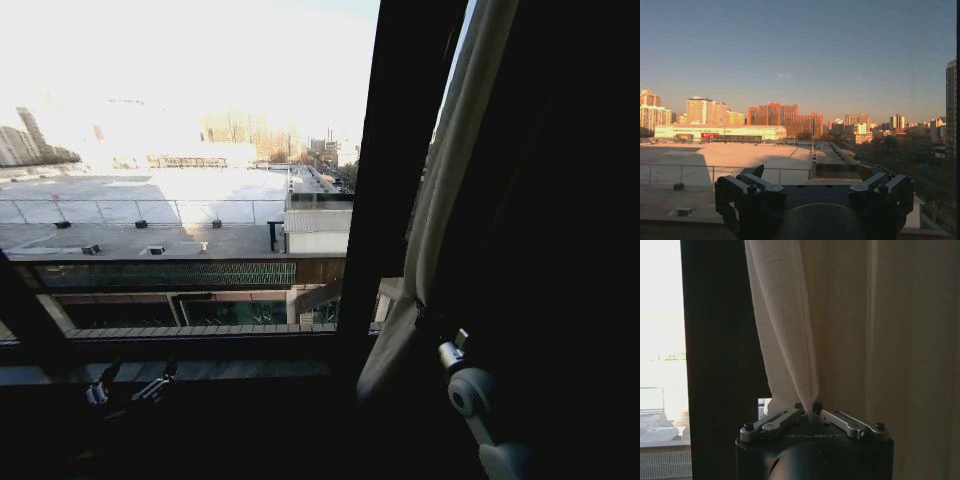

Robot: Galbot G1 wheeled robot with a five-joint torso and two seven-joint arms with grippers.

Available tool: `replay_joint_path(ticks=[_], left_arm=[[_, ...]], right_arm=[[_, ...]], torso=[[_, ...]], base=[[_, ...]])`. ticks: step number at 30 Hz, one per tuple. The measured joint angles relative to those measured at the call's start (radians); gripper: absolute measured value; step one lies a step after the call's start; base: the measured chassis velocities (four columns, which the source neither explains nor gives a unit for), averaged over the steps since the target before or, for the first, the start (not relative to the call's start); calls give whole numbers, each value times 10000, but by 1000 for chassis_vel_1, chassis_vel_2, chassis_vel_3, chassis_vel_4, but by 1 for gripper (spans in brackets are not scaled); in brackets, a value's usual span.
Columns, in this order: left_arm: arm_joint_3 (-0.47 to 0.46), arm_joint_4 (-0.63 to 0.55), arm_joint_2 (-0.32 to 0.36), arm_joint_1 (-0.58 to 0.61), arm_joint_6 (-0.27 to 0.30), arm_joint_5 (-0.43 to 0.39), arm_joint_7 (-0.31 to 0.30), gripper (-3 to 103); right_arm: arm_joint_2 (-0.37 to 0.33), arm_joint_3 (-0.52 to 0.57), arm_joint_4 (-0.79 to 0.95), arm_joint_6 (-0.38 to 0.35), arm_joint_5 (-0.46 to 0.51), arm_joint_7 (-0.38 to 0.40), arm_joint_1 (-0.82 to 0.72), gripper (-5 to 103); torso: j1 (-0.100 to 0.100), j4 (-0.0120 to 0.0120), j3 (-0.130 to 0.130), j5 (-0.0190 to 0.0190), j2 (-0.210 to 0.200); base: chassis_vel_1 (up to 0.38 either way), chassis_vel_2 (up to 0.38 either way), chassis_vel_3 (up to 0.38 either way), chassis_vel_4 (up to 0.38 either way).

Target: Open the curtains by pulling them apart, changing their state from closed to fully open.

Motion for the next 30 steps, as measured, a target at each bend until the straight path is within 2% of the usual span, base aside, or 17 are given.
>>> replay_joint_path(ticks=[13,17,23,28,30], left_arm=[[-5,-1,23,10,-53,-35,10,100],[2,-1,10,19,-99,-42,21,100],[11,3,-1,28,-125,-48,14,100],[26,2,-40,23,-137,-53,15,100],[36,2,-74,33,-152,-53,27,100]], right_arm=[[-2,24,115,331,-35,28,-120,0],[-34,41,212,343,-37,40,-190,0],[-36,202,-76,326,22,322,-173,0],[-107,517,-507,200,292,884,-77,0],[-169,709,-764,90,462,1365,49,0]], torso=[[-1,0,0,4,0],[1,-3,1,4,0],[1,4,0,-16,0],[1,1,-2,-10,2],[0,2,-1,-2,1]], base=[[-258,-306,246,318],[-55,-97,95,12],[23,17,-13,-15],[23,29,-7,-18],[0,0,0,0]])
